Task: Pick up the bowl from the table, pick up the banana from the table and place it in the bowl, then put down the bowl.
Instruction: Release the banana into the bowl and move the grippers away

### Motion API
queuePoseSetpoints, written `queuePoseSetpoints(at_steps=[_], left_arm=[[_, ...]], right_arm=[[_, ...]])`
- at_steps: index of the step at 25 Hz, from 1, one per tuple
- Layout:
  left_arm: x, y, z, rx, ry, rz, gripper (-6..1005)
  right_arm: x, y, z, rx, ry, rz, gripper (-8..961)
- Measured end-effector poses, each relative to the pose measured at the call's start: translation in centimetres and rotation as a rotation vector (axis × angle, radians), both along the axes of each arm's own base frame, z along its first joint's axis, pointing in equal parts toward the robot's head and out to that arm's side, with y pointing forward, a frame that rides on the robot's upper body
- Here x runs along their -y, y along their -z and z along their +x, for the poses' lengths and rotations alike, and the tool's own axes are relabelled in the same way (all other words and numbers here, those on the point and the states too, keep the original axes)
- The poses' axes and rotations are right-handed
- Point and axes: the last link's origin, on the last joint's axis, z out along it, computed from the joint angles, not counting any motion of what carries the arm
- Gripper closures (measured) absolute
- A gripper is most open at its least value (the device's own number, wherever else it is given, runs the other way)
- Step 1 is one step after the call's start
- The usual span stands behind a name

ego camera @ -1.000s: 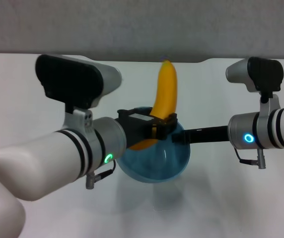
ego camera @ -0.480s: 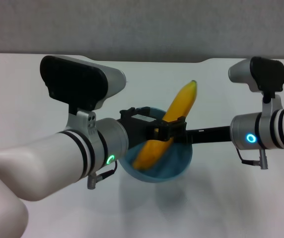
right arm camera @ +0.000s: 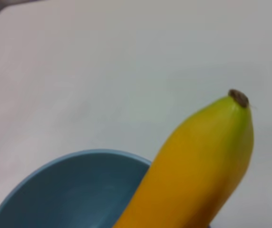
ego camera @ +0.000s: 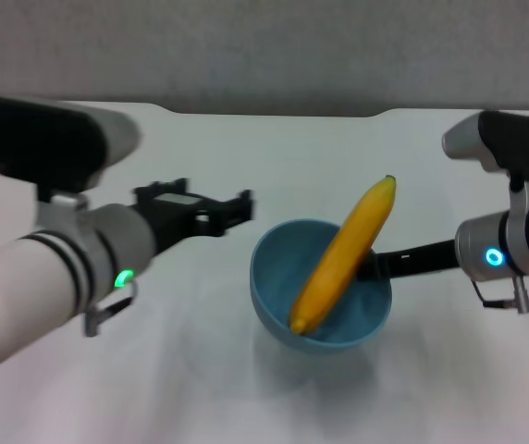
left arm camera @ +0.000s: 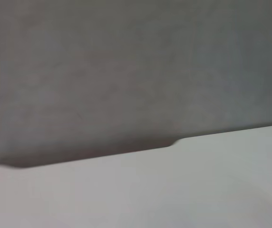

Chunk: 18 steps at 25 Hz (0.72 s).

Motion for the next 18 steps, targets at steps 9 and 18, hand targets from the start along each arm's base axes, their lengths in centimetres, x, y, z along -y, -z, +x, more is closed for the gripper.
queuePoseSetpoints(at_steps=[9,18], left_arm=[[-0.6,-1.9,-5.3,-0.047,-0.145,0.072,116],[-0.8,-2.2,-6.2,-0.065,-0.163,0.086,116]], right_arm=[[-1.9,-0.2,-2.9,0.102,-0.041,-0.069,875],[-3.5,1.0,-4.3,0.168,-0.052,-0.085,873]])
